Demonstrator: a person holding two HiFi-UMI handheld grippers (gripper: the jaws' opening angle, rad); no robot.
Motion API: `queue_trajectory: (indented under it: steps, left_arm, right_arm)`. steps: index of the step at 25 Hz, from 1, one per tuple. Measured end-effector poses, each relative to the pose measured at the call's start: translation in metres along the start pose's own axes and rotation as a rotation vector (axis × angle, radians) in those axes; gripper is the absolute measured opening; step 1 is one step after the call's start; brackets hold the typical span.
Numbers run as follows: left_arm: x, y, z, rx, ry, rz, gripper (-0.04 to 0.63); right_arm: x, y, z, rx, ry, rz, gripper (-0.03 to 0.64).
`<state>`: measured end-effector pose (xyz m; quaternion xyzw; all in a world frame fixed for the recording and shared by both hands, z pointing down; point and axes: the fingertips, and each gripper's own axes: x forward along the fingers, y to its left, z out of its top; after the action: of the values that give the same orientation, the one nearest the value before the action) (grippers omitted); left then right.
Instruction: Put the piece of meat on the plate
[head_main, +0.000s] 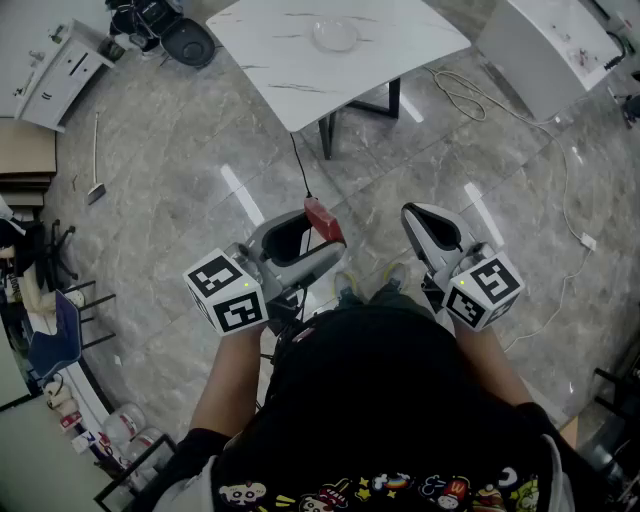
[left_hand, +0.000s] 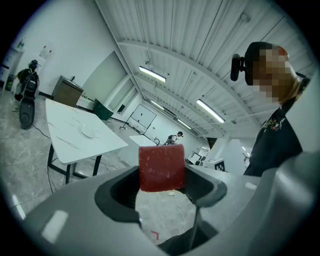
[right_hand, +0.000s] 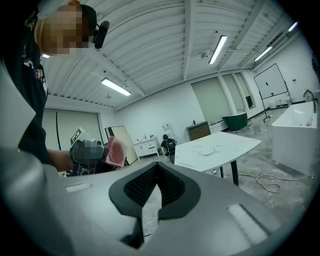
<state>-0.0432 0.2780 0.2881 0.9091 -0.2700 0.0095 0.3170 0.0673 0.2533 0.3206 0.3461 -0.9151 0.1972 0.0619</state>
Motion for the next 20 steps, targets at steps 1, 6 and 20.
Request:
queue_trajectory:
  steps: [1,6,20]
  left_arm:
    - [0.001,0.001,0.000,0.002,0.000,0.002,0.391]
    - [0.001,0.004,0.001,0.002,-0.005,-0.001,0.391]
    - [0.044,-0.007,-0.016,0.005,0.047,0.089,0.391]
  right_arm:
    - [0.001,-0.001,0.000,0.000,-0.003,0.000,0.025]
    - [0.005,-0.001,0.003,-0.007,-0.006,0.010,0.025]
    - [-0.031,-0.041,-0.005,0.006,0.008,0.041,0.025]
